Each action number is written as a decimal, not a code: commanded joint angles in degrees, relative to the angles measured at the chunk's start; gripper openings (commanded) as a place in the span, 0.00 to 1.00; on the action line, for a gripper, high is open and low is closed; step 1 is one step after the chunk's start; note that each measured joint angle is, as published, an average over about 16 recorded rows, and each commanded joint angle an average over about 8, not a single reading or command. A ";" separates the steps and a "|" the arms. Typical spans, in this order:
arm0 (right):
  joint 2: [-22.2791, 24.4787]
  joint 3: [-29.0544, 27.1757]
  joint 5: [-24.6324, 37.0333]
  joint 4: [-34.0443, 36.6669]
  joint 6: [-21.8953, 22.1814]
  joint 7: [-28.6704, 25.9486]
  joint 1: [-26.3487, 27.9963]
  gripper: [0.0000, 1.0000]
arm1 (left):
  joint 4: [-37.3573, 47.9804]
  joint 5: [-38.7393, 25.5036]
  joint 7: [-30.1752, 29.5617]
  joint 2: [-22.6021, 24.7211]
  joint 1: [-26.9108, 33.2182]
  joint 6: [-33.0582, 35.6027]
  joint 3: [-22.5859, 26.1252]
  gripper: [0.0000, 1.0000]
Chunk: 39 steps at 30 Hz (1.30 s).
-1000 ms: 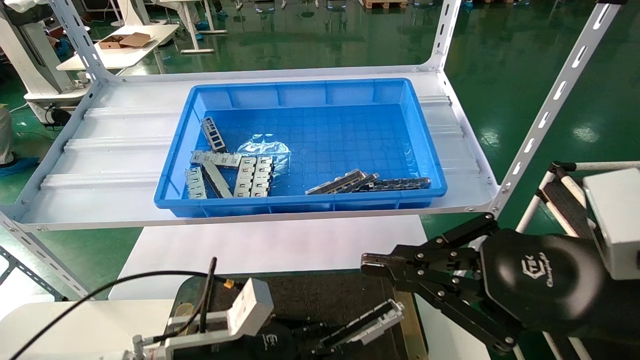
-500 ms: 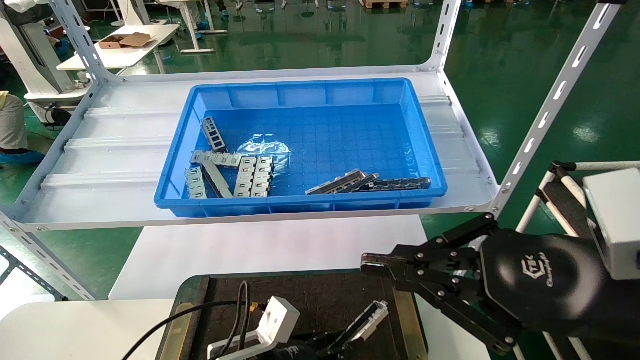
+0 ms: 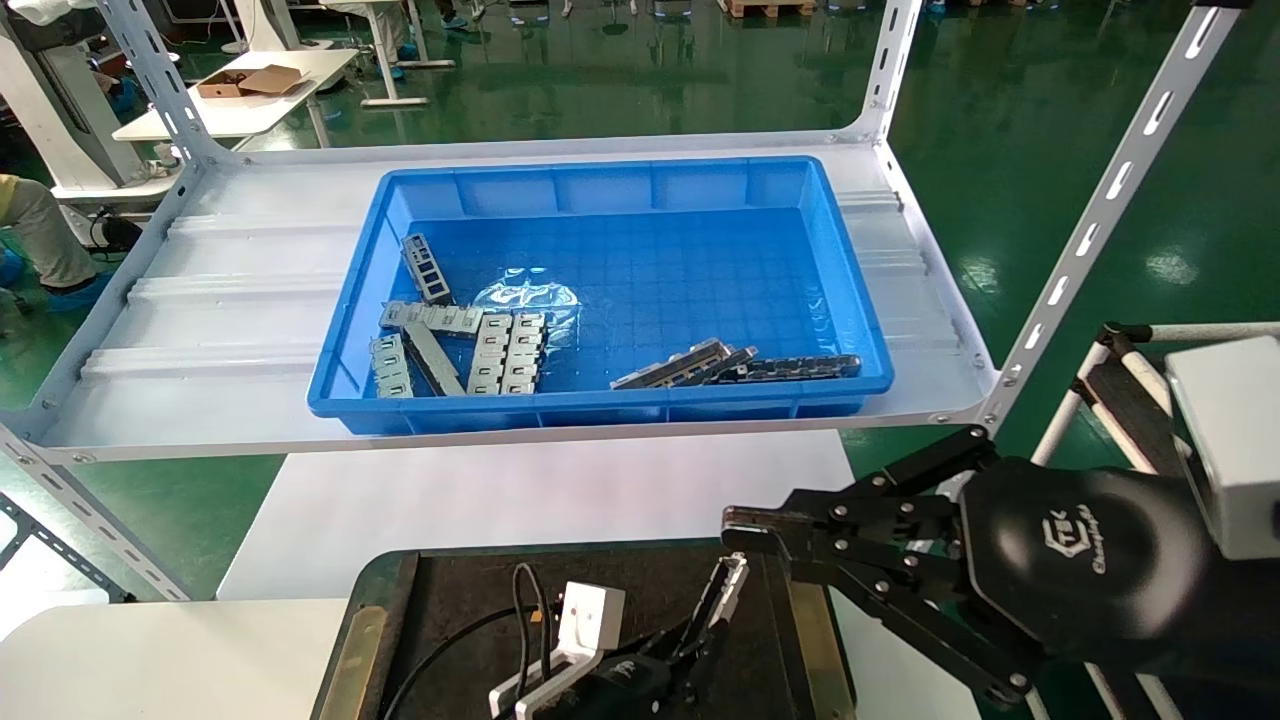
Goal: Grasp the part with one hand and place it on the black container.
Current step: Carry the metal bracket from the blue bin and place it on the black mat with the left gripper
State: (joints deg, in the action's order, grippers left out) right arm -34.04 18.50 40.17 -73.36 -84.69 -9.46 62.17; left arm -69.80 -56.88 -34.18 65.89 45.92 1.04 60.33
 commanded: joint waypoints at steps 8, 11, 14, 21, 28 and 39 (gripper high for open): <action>0.01 0.02 -0.01 0.00 0.01 0.01 0.00 0.00 | 6.21 4.02 -1.16 7.13 1.70 -11.28 4.84 0.00; 0.01 0.02 -0.01 0.00 0.01 0.01 0.01 0.00 | 8.30 5.86 -0.52 8.97 2.50 -13.98 6.25 0.00; 0.01 0.03 -0.02 0.00 0.01 0.01 0.01 0.00 | 10.03 7.76 0.13 10.36 3.19 -16.23 7.53 0.00; 0.02 0.04 -0.03 0.00 0.02 0.02 0.01 0.00 | 11.61 12.18 1.04 11.66 4.34 -20.11 10.65 0.00; 0.02 0.05 -0.04 0.00 0.02 0.03 0.01 0.00 | 11.34 15.91 1.18 11.93 5.25 -23.59 13.63 0.00; 0.03 0.07 -0.05 0.00 0.03 0.04 0.02 0.07 | 10.51 20.42 0.14 12.09 6.37 -27.61 17.41 0.15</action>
State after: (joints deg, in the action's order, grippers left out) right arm -34.02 18.57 40.13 -73.36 -84.66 -9.42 62.19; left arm -59.25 -36.64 -34.07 77.99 52.28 -26.45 77.68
